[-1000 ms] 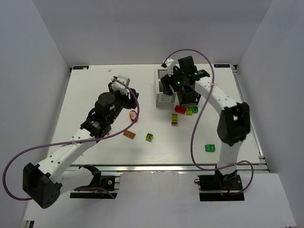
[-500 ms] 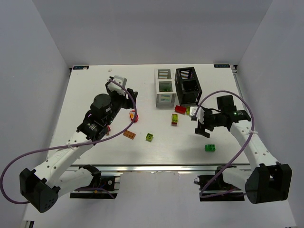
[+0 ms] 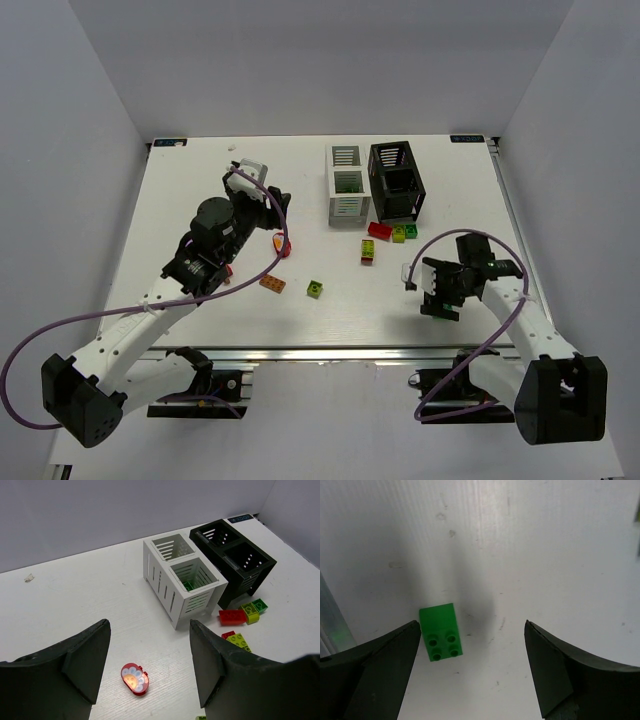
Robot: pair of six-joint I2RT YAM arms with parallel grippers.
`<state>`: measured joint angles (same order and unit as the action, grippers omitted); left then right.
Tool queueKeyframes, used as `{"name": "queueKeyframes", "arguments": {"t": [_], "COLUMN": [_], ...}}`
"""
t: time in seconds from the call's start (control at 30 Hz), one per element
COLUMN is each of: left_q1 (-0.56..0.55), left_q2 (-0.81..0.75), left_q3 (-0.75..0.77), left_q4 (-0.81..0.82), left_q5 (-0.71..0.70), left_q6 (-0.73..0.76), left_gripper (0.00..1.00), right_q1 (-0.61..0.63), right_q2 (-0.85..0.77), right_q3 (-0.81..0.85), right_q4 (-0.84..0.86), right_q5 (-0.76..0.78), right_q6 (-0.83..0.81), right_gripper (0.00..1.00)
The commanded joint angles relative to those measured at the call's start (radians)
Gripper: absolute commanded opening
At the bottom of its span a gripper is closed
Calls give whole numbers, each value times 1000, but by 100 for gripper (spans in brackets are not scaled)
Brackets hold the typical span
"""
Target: Sort the legos into containers by color
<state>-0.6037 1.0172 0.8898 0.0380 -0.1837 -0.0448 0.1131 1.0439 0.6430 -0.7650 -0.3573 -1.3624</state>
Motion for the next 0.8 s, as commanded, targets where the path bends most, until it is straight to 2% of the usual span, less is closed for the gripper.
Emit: {"name": "queueKeyframes", "arguments": {"t": [0.0,0.3,0.47,0.57,0.67,0.7,0.77], "left_q1": [5,5,5,5,5,5,5], "left_q2": [-25,-26,-28,-26,-26,-28,-28], "left_q3": [-11,-11,-9,-12,-11,-12,-12], "left_q4": [14,14,14,14,14,14,14], "left_q5": [16,16,16,13,12,12,12], "left_q6": [-3,-1,-1,-1,-1,-1,0], "left_gripper": [74,74,74,74,74,74,74], "right_q1": [-3,-10,-21,-32,-38,-38,-38], "right_q2": [-19,57,99,133,162,166,166], "right_q3": [-49,-103,-106,-98,-85,-74,-63], "right_q4": [9,84,76,53,13,6,-10], "right_q5": [47,101,113,116,106,100,71], "right_q6": [-84,-112,-127,-136,-155,-156,-153], "right_gripper": [89,89,84,76,62,47,34]}}
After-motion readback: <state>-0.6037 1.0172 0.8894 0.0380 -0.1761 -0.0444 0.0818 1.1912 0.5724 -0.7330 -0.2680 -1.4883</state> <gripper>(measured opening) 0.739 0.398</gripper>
